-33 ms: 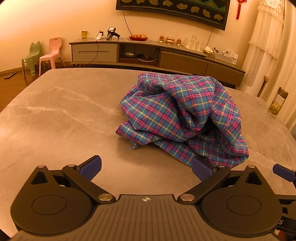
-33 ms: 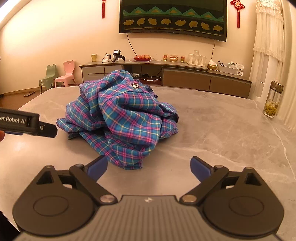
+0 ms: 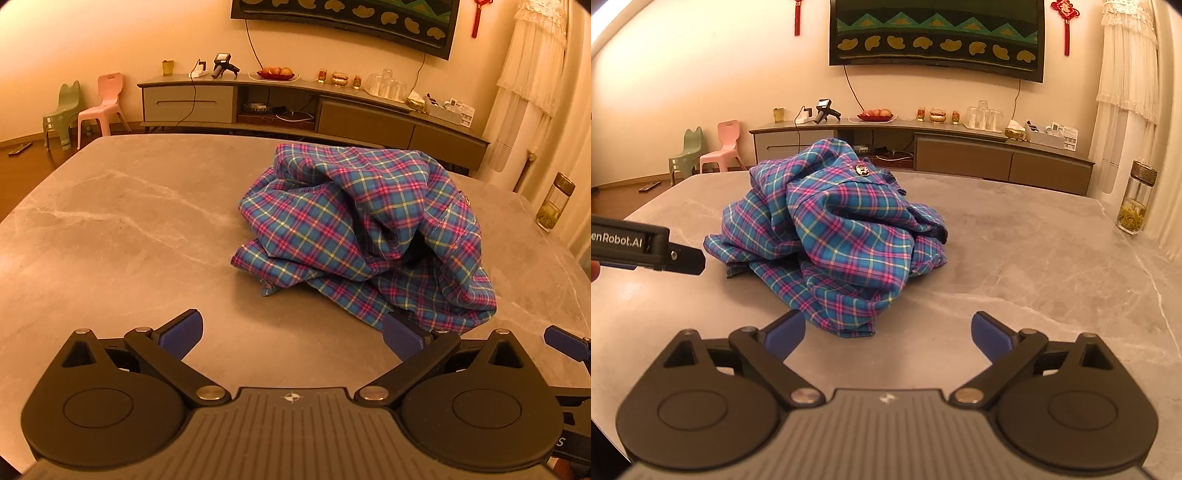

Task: Fold clothes
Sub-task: 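Move both grippers toward the crumpled plaid shirt and close them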

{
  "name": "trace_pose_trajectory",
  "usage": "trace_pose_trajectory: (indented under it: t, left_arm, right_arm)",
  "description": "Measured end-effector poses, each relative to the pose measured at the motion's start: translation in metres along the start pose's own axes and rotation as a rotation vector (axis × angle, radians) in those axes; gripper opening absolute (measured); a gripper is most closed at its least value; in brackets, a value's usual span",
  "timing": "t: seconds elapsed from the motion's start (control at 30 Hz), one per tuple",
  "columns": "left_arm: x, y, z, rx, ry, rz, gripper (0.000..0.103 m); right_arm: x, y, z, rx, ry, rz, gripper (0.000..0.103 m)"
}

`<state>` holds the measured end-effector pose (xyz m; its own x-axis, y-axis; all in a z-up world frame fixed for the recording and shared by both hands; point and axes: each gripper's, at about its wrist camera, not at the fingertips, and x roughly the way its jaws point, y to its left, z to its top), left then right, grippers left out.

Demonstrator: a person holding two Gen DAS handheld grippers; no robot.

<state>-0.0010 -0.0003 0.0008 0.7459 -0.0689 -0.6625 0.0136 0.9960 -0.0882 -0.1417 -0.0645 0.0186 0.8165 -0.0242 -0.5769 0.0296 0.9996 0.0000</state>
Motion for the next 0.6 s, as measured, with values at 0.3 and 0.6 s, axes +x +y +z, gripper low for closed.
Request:
trace_pose_trajectory:
  t: [0.3,0.6]
  left_arm:
    - [0.0,0.0,-0.006,0.056,-0.019,0.064,0.102]
    - [0.005,-0.002,-0.013,0.129,-0.017,0.061,0.102]
  right_arm:
    - [0.004,0.007,0.005,-0.016,0.005,-0.008,0.102]
    - [0.021,0.012,0.009,-0.047,0.047,-0.045,0.101]
